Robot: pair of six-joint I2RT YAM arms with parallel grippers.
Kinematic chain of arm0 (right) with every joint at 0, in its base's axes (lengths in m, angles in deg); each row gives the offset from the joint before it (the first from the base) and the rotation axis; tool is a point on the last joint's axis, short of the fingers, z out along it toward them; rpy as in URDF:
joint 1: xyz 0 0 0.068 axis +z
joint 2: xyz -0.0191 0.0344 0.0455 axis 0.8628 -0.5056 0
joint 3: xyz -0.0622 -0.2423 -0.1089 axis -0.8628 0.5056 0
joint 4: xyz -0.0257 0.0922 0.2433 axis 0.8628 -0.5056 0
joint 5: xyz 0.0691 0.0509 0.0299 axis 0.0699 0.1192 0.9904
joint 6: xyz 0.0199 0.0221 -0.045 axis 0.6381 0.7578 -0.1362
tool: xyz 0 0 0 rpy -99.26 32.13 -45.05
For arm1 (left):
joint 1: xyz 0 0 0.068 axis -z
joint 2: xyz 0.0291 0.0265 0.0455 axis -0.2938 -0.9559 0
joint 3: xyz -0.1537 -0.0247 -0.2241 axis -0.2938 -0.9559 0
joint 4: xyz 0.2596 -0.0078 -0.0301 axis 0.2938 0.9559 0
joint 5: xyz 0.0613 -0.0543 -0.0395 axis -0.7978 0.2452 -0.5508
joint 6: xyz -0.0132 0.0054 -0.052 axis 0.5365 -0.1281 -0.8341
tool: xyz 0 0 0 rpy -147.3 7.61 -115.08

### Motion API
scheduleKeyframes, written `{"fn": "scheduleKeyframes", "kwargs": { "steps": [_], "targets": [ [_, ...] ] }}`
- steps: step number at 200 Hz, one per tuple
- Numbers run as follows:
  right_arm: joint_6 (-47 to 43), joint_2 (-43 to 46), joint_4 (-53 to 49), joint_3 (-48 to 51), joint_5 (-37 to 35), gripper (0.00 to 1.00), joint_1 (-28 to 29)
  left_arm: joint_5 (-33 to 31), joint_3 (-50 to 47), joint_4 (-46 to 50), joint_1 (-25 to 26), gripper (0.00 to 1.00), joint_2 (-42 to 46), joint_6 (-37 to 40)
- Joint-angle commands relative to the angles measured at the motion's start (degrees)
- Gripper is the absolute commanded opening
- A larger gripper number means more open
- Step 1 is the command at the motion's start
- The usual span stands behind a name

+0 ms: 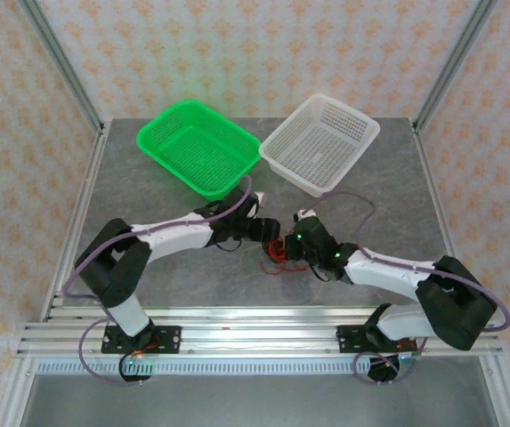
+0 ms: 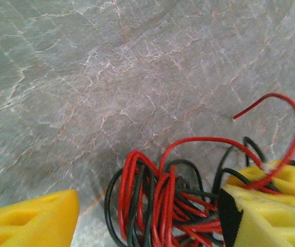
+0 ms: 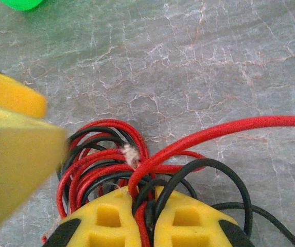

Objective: Untangle the cables

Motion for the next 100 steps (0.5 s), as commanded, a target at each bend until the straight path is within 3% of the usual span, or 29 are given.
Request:
{"fn": "scheduleKeyframes", "kwargs": {
  "steps": [1, 53, 84, 100],
  "targets": [
    [-2.2, 1.5, 1.7, 0.7, -0.8, 0.0, -0.1, 1.0, 2.3, -0.2, 0.2, 0.73, -3.1, 4.3],
    [-0.4, 1.7, 2.2, 1.1, -1.5, 0.0, -0.1, 3.3, 2.7, -0.7, 0.2, 0.67, -8.6, 5.8],
    [0.6, 1.6, 2.4, 1.4, -2.4, 0.0, -0.1, 5.8, 0.0, -3.6, 0.3, 0.55, -9.2, 4.7],
    [1.6, 1.1, 2.6, 1.4, -2.9, 0.0, -0.1, 7.1, -2.3, -5.9, 0.3, 0.45, -9.3, 3.4]
  ]
}}
